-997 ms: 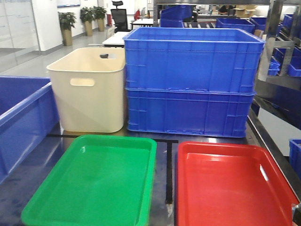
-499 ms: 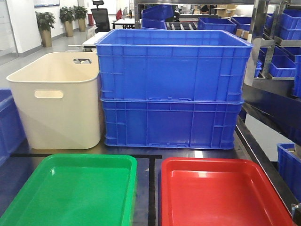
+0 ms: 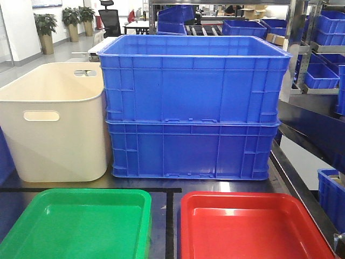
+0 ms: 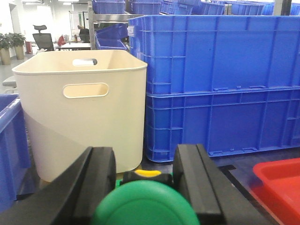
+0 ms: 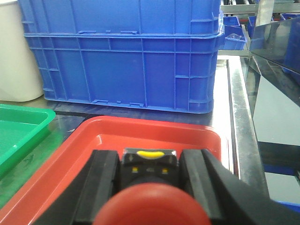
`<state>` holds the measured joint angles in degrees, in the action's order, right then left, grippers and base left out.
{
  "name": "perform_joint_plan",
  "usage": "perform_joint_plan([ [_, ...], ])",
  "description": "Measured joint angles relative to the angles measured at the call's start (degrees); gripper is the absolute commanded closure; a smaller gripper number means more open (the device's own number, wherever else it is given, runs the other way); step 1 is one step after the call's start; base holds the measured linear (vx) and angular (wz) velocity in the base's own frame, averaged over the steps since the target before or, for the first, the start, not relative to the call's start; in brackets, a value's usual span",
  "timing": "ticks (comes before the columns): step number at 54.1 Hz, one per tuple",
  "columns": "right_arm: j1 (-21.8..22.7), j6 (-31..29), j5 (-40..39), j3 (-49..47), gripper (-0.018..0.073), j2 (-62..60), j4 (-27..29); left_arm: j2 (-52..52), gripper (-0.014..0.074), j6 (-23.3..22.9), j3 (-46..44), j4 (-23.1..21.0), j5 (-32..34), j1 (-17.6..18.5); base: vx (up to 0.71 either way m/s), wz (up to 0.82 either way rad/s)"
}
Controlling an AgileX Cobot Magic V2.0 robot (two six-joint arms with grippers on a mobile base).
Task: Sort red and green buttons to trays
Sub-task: 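Lower the green button over the green tray and red button over the red tray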
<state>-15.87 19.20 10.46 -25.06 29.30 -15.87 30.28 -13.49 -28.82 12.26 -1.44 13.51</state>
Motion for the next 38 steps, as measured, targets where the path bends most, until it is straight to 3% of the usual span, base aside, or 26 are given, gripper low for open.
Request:
perform_joint_plan([
  [38, 0.00, 0.00, -1.80, 0.00, 0.0568, 0.00, 0.00, 0.00, 0.0599, 0.00, 0.00, 0.00, 0.00, 0.00, 0.00, 0.00],
])
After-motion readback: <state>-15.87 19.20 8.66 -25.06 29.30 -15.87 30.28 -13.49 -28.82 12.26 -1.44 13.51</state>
